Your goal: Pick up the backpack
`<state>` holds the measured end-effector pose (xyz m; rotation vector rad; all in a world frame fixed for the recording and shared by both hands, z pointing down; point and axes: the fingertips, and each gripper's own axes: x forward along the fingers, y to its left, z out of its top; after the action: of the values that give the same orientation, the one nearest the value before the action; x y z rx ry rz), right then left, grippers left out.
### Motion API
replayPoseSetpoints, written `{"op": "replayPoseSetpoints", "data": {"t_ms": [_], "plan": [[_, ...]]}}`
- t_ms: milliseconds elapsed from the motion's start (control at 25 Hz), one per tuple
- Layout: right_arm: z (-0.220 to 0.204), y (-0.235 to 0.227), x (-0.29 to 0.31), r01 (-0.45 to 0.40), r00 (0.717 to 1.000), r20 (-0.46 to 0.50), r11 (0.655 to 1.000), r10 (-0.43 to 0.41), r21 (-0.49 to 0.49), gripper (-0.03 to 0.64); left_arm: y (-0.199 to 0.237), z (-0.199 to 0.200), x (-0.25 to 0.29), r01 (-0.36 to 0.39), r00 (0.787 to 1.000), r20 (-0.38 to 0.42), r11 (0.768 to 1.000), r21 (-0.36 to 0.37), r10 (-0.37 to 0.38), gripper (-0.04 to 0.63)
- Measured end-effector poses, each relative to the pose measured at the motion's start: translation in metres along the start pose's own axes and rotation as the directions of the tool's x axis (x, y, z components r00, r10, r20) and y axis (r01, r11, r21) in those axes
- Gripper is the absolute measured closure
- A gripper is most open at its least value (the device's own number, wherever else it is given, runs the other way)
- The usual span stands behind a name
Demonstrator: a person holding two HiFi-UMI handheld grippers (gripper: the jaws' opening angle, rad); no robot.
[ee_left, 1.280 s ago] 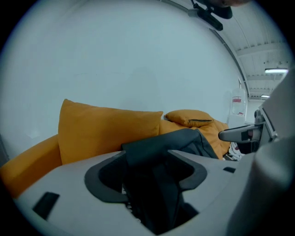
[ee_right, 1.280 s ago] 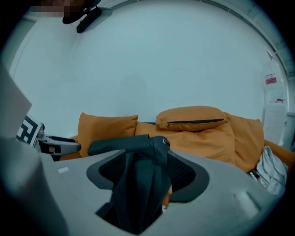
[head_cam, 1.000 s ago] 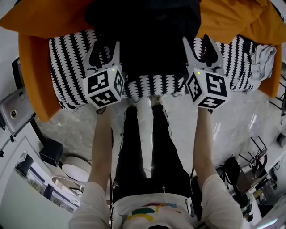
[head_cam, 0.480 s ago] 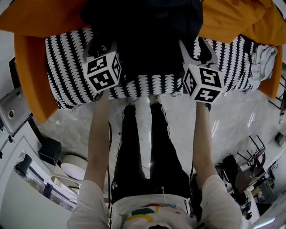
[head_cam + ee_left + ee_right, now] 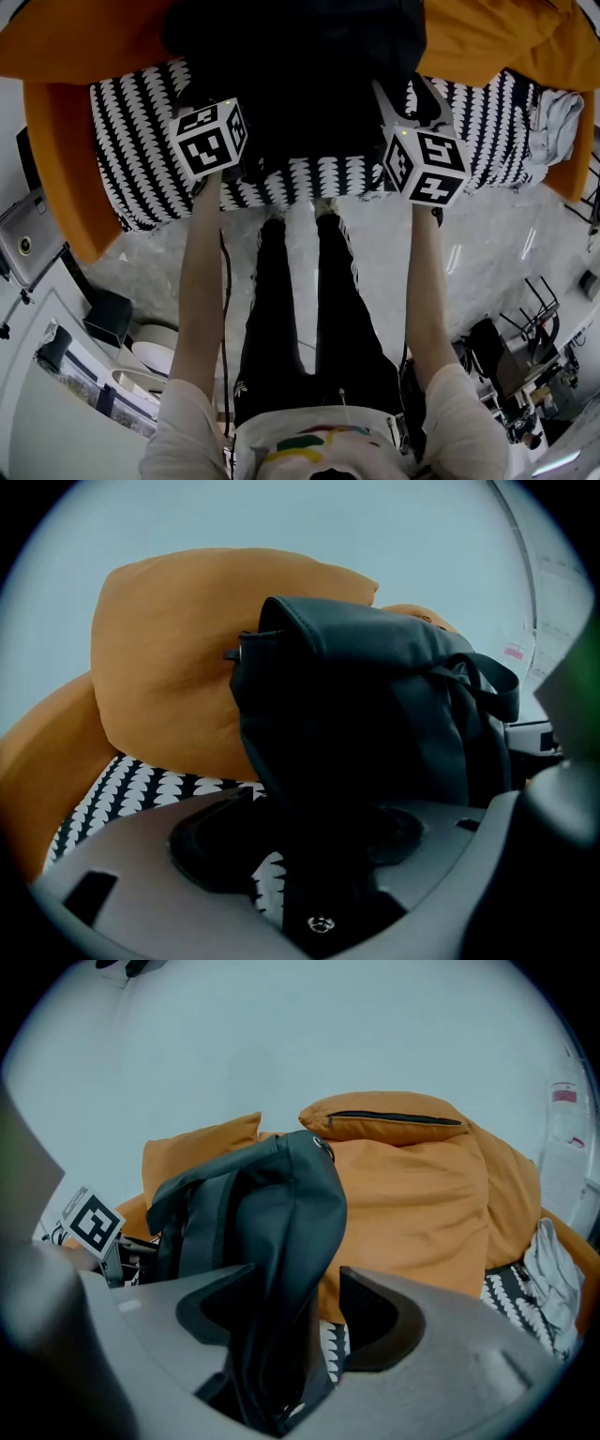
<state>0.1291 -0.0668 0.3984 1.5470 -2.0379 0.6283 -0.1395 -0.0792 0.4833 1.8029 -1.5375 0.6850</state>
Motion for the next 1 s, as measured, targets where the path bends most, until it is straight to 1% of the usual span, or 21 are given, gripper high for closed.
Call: {"op": "replayPoseSetpoints", "data": {"t_ms": [280, 400, 520, 640, 800, 880, 1000], "plan": [[-0.006, 0.0, 0.01, 0.009, 0.999, -0.038, 1.0, -0.009, -0.008, 0.354, -0.002, -0.005, 0.008, 0.017, 1.0, -0.011, 0.999, -0.037, -0.018, 0.314], [-0.005, 0.003, 0.015, 0.012, 0.999, -0.046, 1.0, -0.013, -0.018, 0.397, -0.002, -0.003, 0.011, 0.033, 0.999, -0.006, 0.999, -0.043, -0.033, 0.314], [-0.005, 0.002, 0.018, 0.012, 0.999, -0.051, 1.0, -0.012, -0.003, 0.427, -0.006, -0.003, 0.013, 0.058, 0.998, -0.017, 0.997, -0.052, -0.059, 0.318], [-0.009, 0.0, 0.021, 0.016, 0.998, -0.063, 1.0, -0.016, 0.0, 0.449, -0.013, -0.005, 0.016, 0.089, 0.995, -0.037, 0.994, -0.056, -0.091, 0.358], [-0.014, 0.012, 0.027, 0.011, 0.998, -0.069, 0.998, -0.015, -0.06, 0.519, -0.014, -0.01, 0.017, 0.106, 0.994, -0.015, 0.992, -0.066, -0.107, 0.419], [-0.014, 0.015, 0.028, 0.005, 0.998, -0.064, 0.998, -0.01, -0.069, 0.534, -0.013, -0.009, 0.016, 0.104, 0.995, 0.004, 0.992, -0.071, -0.104, 0.431], [-0.012, 0.014, 0.029, -0.008, 0.998, -0.056, 0.999, 0.005, -0.053, 0.548, -0.015, -0.006, 0.015, 0.095, 0.995, 0.018, 0.994, -0.063, -0.094, 0.446]]}}
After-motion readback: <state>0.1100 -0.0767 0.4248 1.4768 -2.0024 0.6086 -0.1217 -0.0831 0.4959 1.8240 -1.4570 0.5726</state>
